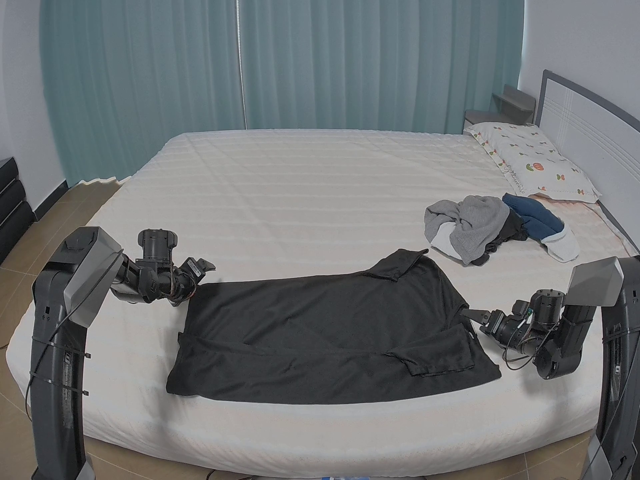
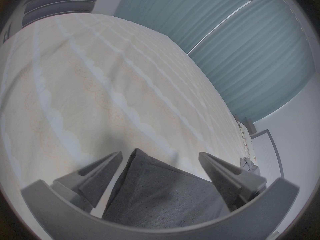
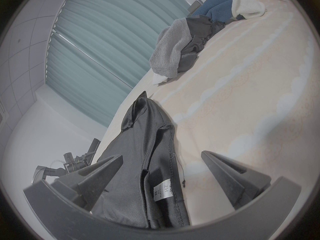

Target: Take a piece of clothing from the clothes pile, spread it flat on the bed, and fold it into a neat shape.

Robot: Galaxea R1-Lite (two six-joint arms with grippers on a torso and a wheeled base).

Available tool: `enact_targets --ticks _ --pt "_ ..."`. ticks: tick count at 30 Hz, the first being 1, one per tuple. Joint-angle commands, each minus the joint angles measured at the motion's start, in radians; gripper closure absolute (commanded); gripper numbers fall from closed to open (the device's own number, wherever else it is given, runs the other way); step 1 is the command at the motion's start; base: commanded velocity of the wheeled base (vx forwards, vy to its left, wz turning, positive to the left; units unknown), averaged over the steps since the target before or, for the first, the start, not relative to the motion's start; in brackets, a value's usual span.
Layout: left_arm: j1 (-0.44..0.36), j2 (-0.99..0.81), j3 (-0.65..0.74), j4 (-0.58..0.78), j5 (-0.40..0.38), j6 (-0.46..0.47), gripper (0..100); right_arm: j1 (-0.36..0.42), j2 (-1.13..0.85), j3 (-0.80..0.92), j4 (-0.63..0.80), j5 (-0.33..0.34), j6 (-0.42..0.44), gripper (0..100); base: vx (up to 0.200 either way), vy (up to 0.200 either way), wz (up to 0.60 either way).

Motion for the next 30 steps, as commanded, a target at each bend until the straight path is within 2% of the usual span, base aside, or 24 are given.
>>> enact_targets --ticks 1,10,13,14,15,16,19,22,25,26,27,30 --pt "0.002 -0.005 0.005 0.0 -0.004 0.001 100 0.0 0.001 -0.001 0.0 0.0 -0.001 0 0.0 0.0 0.0" --pt "0.001 -0.023 0.026 0.005 0.005 -0.005 100 0.005 -0.011 -0.018 -0.003 -0.015 0.001 0 0.0 0.0 0.0" --pt "0.005 -0.045 0.044 0.002 0.01 -0.054 100 0.033 -0.057 -0.069 0.006 -0.136 -0.001 0 0.0 0.0 0.0" --pt "0.005 -0.048 0.046 0.002 0.01 -0.059 100 0.034 -0.06 -0.07 0.008 -0.142 -0.001 0 0.0 0.0 0.0" --pt "0.008 -0.069 0.052 0.002 0.008 -0.103 100 0.056 -0.087 -0.096 0.051 -0.195 -0.003 0 0.0 0.0 0.0" --pt "0.008 -0.069 0.052 0.002 0.008 -0.103 100 0.056 -0.087 -0.096 0.051 -0.195 -0.003 0 0.0 0.0 0.0" --pt "0.011 -0.095 0.057 0.003 0.004 -0.168 100 0.109 -0.124 -0.182 0.177 -0.208 -0.018 0 0.0 0.0 0.0" --pt "0.01 -0.103 0.075 0.002 0.004 -0.171 100 0.132 -0.13 -0.257 0.255 -0.21 -0.029 0 0.0 0.0 0.0" --pt "0.011 -0.111 0.098 0.002 -0.006 -0.172 100 0.172 -0.103 -0.412 0.442 -0.225 -0.081 0 0.0 0.0 0.0" --pt "0.011 -0.111 0.098 0.002 -0.006 -0.172 100 0.172 -0.103 -0.412 0.442 -0.225 -0.081 0 0.0 0.0 0.0" --pt "0.011 -0.111 0.101 0.002 -0.007 -0.172 100 0.183 -0.077 -0.481 0.526 -0.238 -0.136 0 0.0 0.0 0.0" --pt "0.011 -0.109 0.109 0.002 -0.006 -0.172 100 0.186 -0.037 -0.595 0.635 -0.282 -0.227 0 0.0 0.0 0.0"
